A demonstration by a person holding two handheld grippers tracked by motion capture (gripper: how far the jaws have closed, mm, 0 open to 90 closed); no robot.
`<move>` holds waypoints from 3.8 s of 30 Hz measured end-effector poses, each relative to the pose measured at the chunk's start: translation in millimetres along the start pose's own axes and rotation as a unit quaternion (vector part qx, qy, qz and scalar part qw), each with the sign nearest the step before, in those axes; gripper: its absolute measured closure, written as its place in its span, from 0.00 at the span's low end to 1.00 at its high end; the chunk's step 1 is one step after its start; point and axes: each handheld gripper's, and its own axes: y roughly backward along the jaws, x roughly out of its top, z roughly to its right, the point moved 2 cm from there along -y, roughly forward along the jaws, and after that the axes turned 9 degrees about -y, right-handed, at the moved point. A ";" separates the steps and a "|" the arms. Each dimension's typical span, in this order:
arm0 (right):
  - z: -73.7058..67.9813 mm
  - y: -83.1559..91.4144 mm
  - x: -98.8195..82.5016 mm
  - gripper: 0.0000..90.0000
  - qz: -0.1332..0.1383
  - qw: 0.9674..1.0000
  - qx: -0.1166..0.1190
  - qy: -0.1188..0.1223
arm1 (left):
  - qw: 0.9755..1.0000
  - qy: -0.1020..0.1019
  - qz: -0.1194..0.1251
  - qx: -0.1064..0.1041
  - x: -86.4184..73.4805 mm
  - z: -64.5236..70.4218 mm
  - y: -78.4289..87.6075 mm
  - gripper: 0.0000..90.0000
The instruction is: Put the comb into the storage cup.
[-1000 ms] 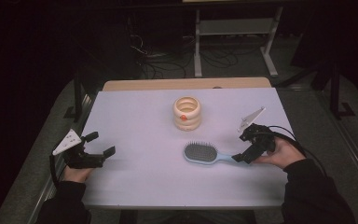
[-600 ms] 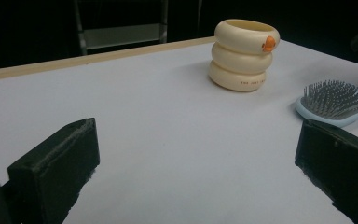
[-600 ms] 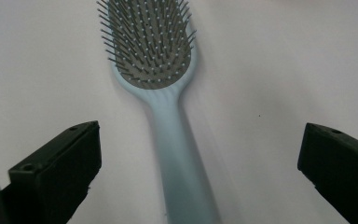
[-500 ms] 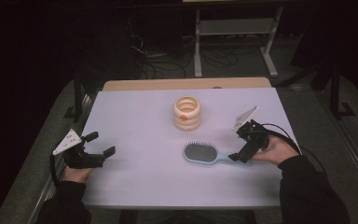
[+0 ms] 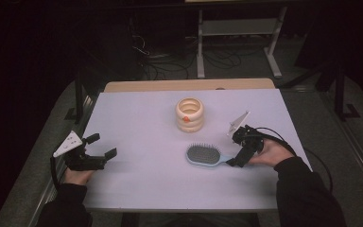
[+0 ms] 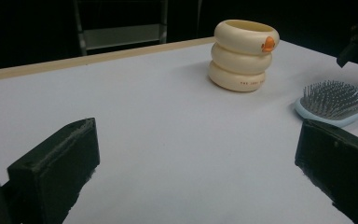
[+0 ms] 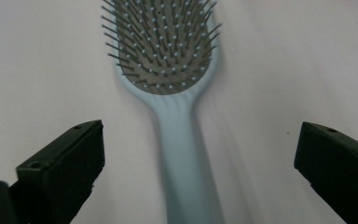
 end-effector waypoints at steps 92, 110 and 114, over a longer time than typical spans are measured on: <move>-12.4 29.1 11.9 0.76 0.053 0.998 0.001 0.043 | 1.000 0.008 0.002 0.006 -0.3 -0.2 2.4 0.00; -12.3 54.0 30.2 0.76 0.085 0.996 -0.017 0.037 | 1.000 0.002 0.001 0.002 6.9 3.8 -0.1 0.00; -12.5 61.4 36.4 0.76 0.091 0.995 -0.024 0.034 | 1.000 -0.005 -0.006 -0.004 10.8 6.4 -3.7 0.00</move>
